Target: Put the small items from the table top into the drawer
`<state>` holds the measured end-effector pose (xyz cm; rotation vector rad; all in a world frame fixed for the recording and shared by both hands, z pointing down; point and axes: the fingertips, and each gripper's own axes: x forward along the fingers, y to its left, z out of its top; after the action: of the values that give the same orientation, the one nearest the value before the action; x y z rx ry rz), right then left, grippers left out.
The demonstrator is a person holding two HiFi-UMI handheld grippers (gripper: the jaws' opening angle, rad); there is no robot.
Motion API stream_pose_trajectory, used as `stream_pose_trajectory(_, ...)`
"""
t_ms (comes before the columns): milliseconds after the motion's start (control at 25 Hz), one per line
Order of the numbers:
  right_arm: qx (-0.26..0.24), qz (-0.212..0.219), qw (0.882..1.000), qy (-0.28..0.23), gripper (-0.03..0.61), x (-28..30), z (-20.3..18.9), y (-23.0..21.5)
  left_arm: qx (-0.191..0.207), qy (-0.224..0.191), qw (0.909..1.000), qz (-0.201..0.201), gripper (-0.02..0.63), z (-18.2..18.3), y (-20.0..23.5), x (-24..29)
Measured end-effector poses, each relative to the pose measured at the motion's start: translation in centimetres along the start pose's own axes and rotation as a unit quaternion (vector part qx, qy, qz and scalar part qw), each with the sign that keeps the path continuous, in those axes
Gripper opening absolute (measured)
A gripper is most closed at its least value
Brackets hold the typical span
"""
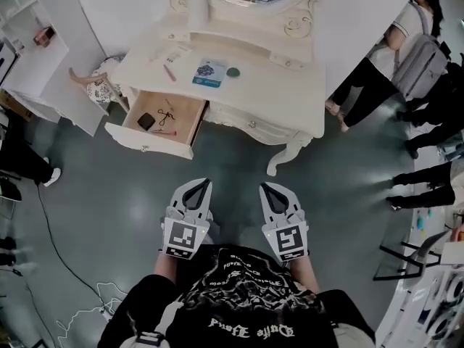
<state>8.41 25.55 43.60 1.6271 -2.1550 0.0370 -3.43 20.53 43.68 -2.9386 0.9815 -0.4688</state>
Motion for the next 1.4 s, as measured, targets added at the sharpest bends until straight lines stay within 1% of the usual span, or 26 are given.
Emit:
stream_pose_trajectory(160, 0.008, -0.007, 1.0, -0.002, 0.01, 2.4, 0.9, -1.0, 0.004, -0.004, 1.0, -0.003, 0.015, 0.6, 2.4, 1.5)
stream_pose_trajectory(520, 0.018, -0.028, 0.999, 0.011, 0.011, 6.6, 2.1, -1.3, 0.012, -0.005, 0.9991, -0.04, 0.015, 0.7, 5.9, 4.2)
stream_pose_trajectory(760, 0.027, -0.055, 0.998, 0.02, 0.011, 7.9, 2.6, -1.3, 0.018, -0.012, 0.997, -0.075, 0.015, 0.9, 7.1, 5.5)
stream_pose_trajectory(960, 0.037, -0.068, 0.996, 0.037, 0.011, 7.8, 2.1, -1.1, 0.017, -0.01, 0.9952, -0.096, 0.015, 0.6, 7.1, 5.9)
stream_pose_trajectory(1120, 0.037, -0.069, 0.996, 0.042, 0.011, 8.0, 2.0, -0.9, 0.013, -0.009, 0.9954, -0.094, 0.015, 0.3, 7.8, 5.9)
stream_pose_trajectory(1400, 0.029, -0.055, 0.997, 0.04, 0.011, 8.9, 2.5, -0.8, -0.001, -0.009, 0.9975, -0.07, 0.015, 0.1, 9.3, 5.4)
